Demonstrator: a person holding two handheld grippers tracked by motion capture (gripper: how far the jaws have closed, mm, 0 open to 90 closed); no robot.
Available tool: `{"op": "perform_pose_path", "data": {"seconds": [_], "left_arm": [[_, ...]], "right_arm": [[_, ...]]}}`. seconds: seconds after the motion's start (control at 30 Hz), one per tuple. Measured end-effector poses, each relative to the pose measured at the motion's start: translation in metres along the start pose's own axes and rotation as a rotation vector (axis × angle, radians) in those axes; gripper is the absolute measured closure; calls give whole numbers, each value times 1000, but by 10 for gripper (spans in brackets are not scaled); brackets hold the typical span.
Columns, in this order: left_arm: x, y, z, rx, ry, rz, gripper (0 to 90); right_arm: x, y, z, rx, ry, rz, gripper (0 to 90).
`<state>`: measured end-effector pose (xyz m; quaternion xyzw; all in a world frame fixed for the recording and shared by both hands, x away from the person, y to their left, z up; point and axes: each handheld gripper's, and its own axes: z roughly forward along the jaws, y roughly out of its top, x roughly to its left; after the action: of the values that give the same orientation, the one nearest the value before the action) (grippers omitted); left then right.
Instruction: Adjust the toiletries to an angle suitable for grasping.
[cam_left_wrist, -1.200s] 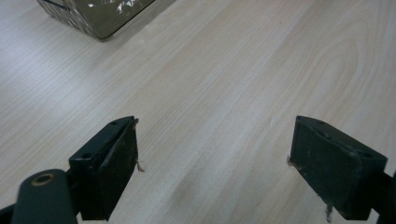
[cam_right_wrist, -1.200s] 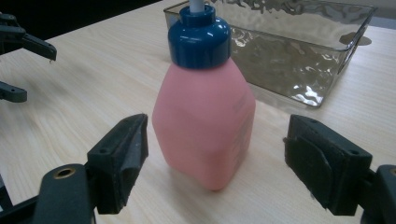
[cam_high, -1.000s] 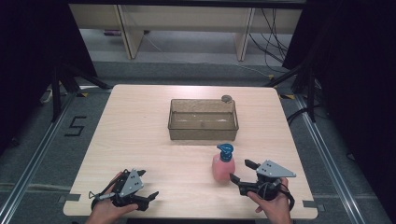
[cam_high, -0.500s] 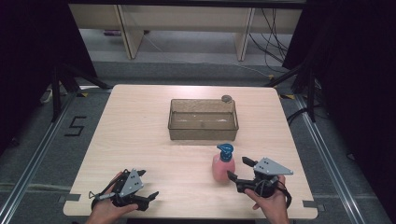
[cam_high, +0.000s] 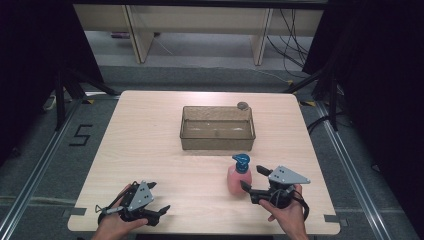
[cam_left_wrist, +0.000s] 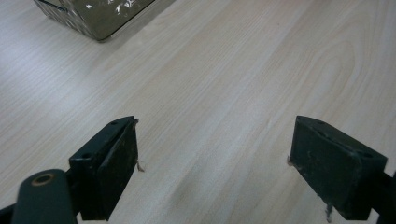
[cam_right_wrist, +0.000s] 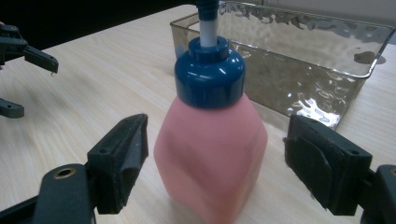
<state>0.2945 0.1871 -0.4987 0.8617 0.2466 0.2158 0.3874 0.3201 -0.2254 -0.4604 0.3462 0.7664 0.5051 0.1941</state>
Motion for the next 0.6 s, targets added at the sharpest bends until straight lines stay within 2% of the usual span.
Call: {"op": "perform_pose_path", "data": {"seconds": [0.07, 0.13, 0.27, 0.37, 0.53, 0.57, 0.6], "left_arm": [[0, 0, 0, -3, 4, -2, 149], [1, 0, 0, -2, 4, 4, 149], [0, 1, 0, 5, 6, 5, 149], [0, 1, 1, 4, 5, -2, 149], [0, 2, 1, 4, -1, 1, 149], [-1, 2, 3, -14, -3, -19, 149], [1, 2, 2, 2, 0, 3, 149]], "right_arm": [[1, 0, 0, 5, -3, 8, 226], [0, 3, 2, -7, -9, -6, 226], [1, 3, 4, -9, 9, 8, 226], [-1, 6, 6, -11, 4, -19, 226], [0, 8, 10, -13, 22, -10, 226], [0, 9, 10, -18, 11, -17, 226], [-1, 10, 11, -16, 13, -18, 226]]}}
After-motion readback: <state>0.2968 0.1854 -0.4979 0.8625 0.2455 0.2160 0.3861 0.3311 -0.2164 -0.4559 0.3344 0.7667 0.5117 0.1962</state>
